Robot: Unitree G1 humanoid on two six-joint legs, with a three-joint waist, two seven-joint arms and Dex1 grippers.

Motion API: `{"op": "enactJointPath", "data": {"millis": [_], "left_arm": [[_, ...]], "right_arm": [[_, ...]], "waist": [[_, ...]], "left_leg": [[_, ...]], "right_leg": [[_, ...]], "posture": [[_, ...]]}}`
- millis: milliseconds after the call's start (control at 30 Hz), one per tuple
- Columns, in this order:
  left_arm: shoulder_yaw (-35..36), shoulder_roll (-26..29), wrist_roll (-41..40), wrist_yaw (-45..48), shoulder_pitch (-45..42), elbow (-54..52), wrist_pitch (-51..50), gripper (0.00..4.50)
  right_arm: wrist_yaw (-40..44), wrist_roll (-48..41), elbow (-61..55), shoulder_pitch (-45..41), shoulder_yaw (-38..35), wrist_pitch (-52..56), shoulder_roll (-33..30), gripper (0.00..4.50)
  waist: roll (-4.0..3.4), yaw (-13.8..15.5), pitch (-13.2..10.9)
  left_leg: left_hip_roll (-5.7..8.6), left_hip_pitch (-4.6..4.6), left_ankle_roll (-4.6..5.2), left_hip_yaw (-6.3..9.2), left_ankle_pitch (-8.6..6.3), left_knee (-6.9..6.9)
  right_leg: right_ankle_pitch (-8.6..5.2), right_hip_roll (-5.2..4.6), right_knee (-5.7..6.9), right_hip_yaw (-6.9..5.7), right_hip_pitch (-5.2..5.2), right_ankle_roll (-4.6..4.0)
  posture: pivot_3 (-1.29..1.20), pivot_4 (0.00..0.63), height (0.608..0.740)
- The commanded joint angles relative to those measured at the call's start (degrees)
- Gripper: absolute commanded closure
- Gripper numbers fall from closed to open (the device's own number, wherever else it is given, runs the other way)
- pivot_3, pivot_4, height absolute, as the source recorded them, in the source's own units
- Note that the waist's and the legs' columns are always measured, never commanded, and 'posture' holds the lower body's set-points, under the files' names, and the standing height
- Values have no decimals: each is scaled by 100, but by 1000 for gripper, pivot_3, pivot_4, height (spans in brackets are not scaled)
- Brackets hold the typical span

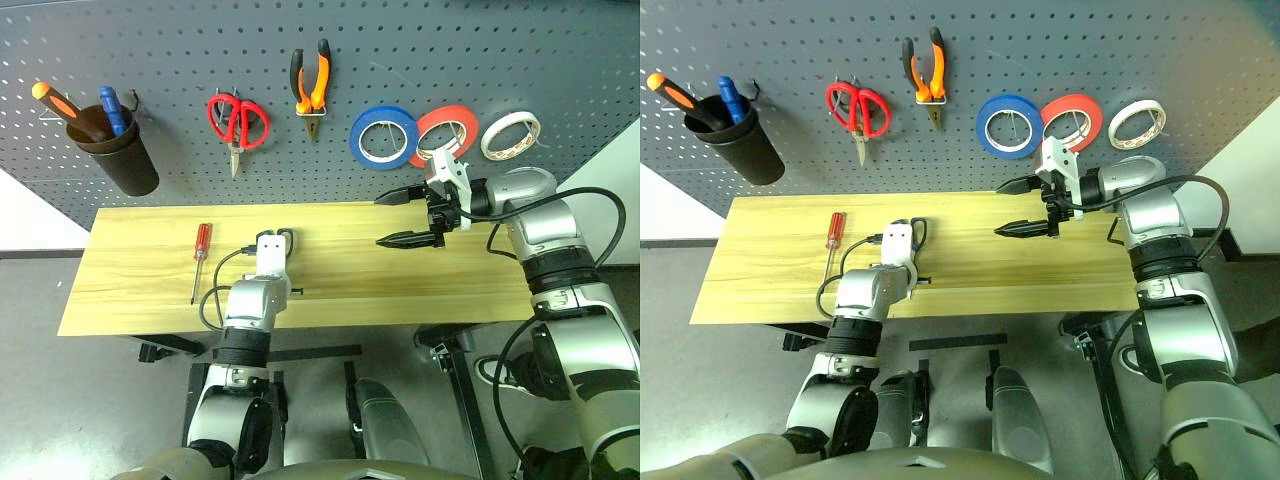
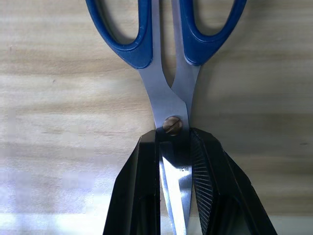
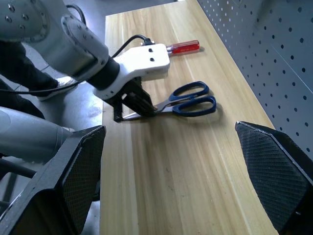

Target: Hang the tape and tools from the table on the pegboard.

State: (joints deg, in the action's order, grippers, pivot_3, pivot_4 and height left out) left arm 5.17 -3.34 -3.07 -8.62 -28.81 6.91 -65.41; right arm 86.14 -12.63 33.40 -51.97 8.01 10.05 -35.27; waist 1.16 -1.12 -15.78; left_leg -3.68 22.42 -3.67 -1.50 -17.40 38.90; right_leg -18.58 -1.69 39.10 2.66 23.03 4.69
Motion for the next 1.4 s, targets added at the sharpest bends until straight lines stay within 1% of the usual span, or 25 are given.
{"op": "enactJointPath", "data": {"millis": [33, 100, 233, 267, 367, 433, 600, 767, 900, 1000, 1100, 1233, 1400], "left_arm": [[-219, 350, -153, 464, 307, -1079, -246, 3962], [-291, 604, -158, 656, 613, -1615, -150, 3962], [-160, 932, -665, 1424, 1345, -2732, 203, 3962], [-230, 1121, -696, 1627, 1558, -2971, 418, 3962], [-467, 1885, -816, 2569, 2308, -3618, 1489, 3962], [-343, 2218, -910, 2986, 2760, -3900, 2259, 3962], [392, 2282, -1306, 3305, 3158, -4020, 3324, 3962], [631, 2273, -1360, 3435, 3098, -3870, 4296, 3962], [510, 2352, -1166, 3493, 2939, -3677, 4906, 3962], [396, 2389, -982, 3399, 2736, -3467, 5081, 3962], [346, 2377, -816, 3310, 2414, -3202, 5349, 3962], [343, 2356, -810, 3274, 2052, -2825, 5556, 3962], [312, 2367, -852, 3353, 1826, -2464, 5788, 3962]], "right_arm": [[24, -175, -216, -129, -212, -13, -4, 0], [12, -202, -245, -115, -240, -44, 23, 0], [-53, -355, -562, -59, -317, 62, 78, 0], [-77, -404, -654, -42, -342, 119, 88, 0], [-180, -537, -885, 2, -447, 251, 108, 0], [-248, -678, -992, -1, -547, 405, 104, 0], [-262, -815, -1070, -16, -653, 600, 30, 0], [-267, -810, -931, -124, -689, 536, 31, 0], [-313, -832, -823, -264, -739, 505, 80, 0], [-323, -892, -788, -321, -777, 548, 103, 0], [-323, -945, -742, -362, -828, 615, 92, 0], [-299, -1160, -745, -431, -976, 814, 52, 0], [-342, -1395, -940, -563, -1157, 1025, 29, 0]], "waist": [[0, 21, -1], [0, 34, -1], [0, 48, -1], [0, 55, -1], [0, 35, 1], [-4, 50, 4], [2, 82, 13], [4, 86, 30], [4, 127, 76], [4, 171, 148], [4, 196, 200], [7, 195, 265], [1, 180, 334]], "left_leg": [[0, 3, -3, 0, 2, -2], [0, 10, -7, 0, 4, -5], [2, 14, -10, -2, 4, -8], [2, 19, -10, -1, 3, -7], [2, 23, -15, 4, 6, -7], [1, 22, -20, 2, 8, -14], [4, 24, -23, 1, 11, -8], [7, 31, -19, -1, 9, -4], [6, 61, -18, 0, 10, 7], [6, 91, -19, -3, 10, 16], [9, 95, -19, -12, 11, 18], [11, 98, -18, -20, 11, 21], [11, 98, -18, -23, 11, 21]], "right_leg": [[0, 0, 0, 0, 4, 0], [0, -3, 0, 0, 13, 0], [0, -15, -6, 0, 15, 0], [0, -15, -9, -1, 17, 0], [0, -15, -9, -6, 17, 0], [0, -16, -9, -2, 22, -1], [1, -21, -10, -4, 20, -2], [1, -12, -10, -4, 23, -2], [2, -8, -4, -8, 52, 0], [3, -3, 3, -7, 85, 0], [4, 1, 5, -8, 91, -1], [6, -1, 5, -10, 91, 2], [6, 4, 10, -9, 94, 2]], "posture": [[46, 270, 740], [56, 259, 740], [77, 234, 740], [79, 230, 740], [89, 213, 740], [93, 200, 740], [102, 174, 740], [109, 143, 740], [106, 131, 740], [99, 122, 740], [92, 115, 740], [84, 104, 740], [66, 97, 740]]}}
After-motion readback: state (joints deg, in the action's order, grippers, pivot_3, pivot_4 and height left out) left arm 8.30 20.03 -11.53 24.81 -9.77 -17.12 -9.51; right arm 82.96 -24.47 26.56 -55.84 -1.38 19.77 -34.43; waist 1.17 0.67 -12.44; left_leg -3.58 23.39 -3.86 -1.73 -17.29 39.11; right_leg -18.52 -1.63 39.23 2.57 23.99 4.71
